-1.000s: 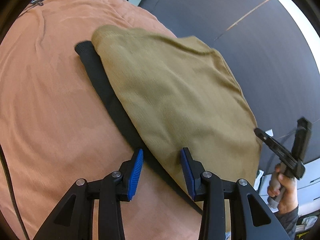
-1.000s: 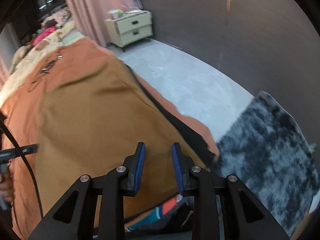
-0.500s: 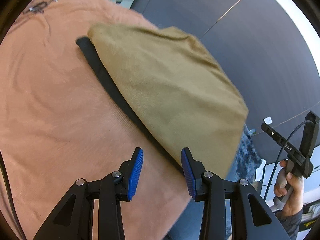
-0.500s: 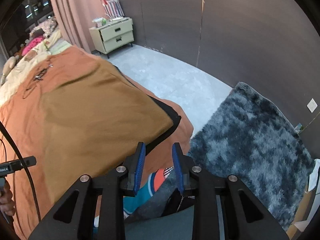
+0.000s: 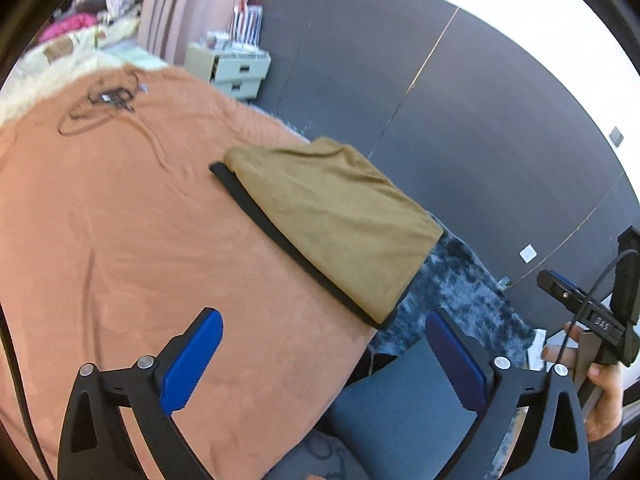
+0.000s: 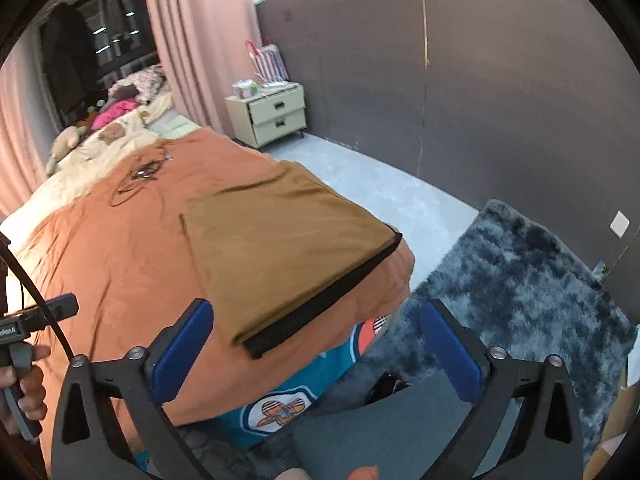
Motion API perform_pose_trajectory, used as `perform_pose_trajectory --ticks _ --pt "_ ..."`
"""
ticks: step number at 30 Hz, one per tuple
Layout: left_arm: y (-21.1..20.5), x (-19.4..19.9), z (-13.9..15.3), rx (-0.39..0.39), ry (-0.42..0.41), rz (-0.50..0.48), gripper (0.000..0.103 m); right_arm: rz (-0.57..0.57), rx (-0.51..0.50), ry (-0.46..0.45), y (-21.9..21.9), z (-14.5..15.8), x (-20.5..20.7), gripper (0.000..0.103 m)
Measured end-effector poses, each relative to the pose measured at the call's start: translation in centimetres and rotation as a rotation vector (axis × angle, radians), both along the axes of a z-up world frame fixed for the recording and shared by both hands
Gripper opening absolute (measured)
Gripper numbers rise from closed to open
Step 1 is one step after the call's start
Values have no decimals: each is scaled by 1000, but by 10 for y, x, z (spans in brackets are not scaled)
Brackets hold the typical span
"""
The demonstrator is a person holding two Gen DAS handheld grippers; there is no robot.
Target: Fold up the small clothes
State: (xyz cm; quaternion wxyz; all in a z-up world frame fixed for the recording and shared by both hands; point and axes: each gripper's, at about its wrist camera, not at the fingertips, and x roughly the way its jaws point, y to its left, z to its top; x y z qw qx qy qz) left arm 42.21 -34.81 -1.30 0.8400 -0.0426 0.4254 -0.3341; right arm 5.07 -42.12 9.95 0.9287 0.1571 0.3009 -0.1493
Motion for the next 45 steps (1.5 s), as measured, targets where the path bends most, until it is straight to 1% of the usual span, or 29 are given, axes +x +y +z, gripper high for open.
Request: perform_pose_trajectory --ticks 4,8,12,17,22,26,30,35,38,40,45 --pt "22 -32 12 9 -55 26 102 12 -7 -42 12 -1 -36 103" --pt "46 -64 22 3 -103 51 102 30 -5 -67 19 -7 -59 103" --pt "68 -96 32 8 -163 97 102 56 -41 -85 38 -12 -84 103" --pt "91 -133 37 16 -225 130 102 101 -49 -125 55 -22 -118 103" --pt "110 -182 40 30 -303 163 102 130 -49 -171 67 -28 -150 103" --pt "121 -218 37 28 -320 181 102 149 -71 -197 79 -34 -174 103" --pt "130 -257 37 64 -364 200 102 175 -85 -218 94 -43 -196 103" --pt "147 -301 39 46 -409 239 102 209 -117 -250 111 -47 -224 103" --pt "156 -322 40 32 -433 274 103 218 -129 -268 117 -51 -237 103" --pt "165 -335 38 5 -425 295 102 225 -126 -271 121 -55 -241 103" --pt "177 -365 35 38 -463 339 103 230 -125 -279 130 -67 -248 103"
